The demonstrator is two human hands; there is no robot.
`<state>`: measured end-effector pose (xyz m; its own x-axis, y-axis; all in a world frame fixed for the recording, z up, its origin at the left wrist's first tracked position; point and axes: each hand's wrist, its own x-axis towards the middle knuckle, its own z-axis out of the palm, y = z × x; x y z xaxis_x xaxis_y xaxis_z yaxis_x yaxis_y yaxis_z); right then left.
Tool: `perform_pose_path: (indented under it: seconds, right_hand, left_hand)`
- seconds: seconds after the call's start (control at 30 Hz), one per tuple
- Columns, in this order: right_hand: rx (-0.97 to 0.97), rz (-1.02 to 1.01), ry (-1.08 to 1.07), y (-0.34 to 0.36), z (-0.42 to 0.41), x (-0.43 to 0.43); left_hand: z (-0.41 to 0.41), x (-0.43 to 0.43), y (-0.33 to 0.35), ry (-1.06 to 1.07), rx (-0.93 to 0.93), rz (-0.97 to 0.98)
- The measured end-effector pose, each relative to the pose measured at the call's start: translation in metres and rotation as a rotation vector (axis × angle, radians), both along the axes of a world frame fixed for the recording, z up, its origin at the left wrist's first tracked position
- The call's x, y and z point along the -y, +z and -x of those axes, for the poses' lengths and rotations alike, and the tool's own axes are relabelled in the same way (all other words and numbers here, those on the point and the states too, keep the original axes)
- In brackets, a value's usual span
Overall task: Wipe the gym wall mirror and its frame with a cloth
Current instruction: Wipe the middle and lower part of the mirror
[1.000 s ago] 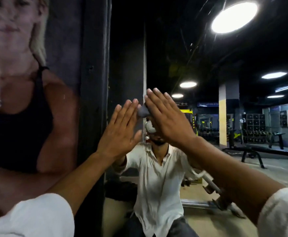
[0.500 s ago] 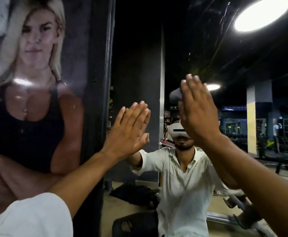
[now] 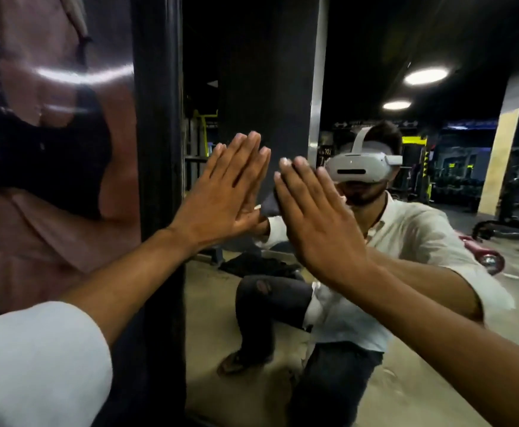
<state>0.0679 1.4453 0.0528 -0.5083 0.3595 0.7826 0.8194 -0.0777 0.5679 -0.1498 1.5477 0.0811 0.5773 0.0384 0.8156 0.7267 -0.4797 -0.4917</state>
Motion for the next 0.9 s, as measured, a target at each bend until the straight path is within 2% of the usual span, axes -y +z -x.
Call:
perform_pose_path:
  seconds: [0.2, 0.3, 0.37, 0.43, 0.5, 0.57, 0.6, 0.7, 0.73, 0.77, 0.87, 0.9]
  right_hand:
    - [0.009, 0.102, 0.059, -0.080, 0.009, -0.005]
    - [0.219, 0.176, 0.116, -0.137, 0.006, -0.003]
    - [0.252, 0.255, 0.146, -0.161, 0.001, -0.001]
    - [0.259, 0.250, 0.093, -0.151, -0.004, 0.004]
    - [0.144, 0.134, 0.037, -0.124, -0.013, 0.008]
    - [-0.115, 0.012, 0.038, -0.100, -0.016, 0.018]
    - [-0.137, 0.002, 0.038, -0.096, -0.014, 0.022]
    - [0.066, 0.165, 0.003, -0.080, -0.019, 0.035]
    - [0.069, 0.142, 0.006, -0.064, -0.026, 0.038]
    - [-0.014, 0.060, 0.019, -0.043, -0.032, 0.037]
    - [-0.471, -0.237, 0.086, 0.014, -0.032, 0.040]
    - [-0.518, -0.285, 0.086, 0.022, -0.024, 0.035]
  left_hand:
    - [0.003, 0.006, -0.021, 0.052, -0.005, 0.002]
    - [0.001, 0.007, -0.020, 0.068, -0.007, 0.009]
    - [0.002, 0.007, -0.021, 0.078, -0.009, 0.006]
    - [0.001, 0.006, -0.022, 0.066, 0.005, 0.002]
    - [-0.001, 0.006, -0.023, 0.035, 0.021, 0.005]
    - [-0.003, 0.004, -0.024, 0.029, 0.032, -0.003]
    - [-0.003, 0.003, -0.022, 0.018, 0.051, -0.011]
    - [-0.008, 0.003, -0.002, -0.118, 0.134, -0.059]
    - [-0.014, 0.002, 0.010, -0.158, 0.141, -0.091]
    - [-0.021, 0.002, 0.023, -0.184, 0.129, -0.127]
    - [-0.049, 0.000, 0.055, -0.212, 0.099, -0.178]
    - [-0.055, -0.002, 0.058, -0.225, 0.111, -0.166]
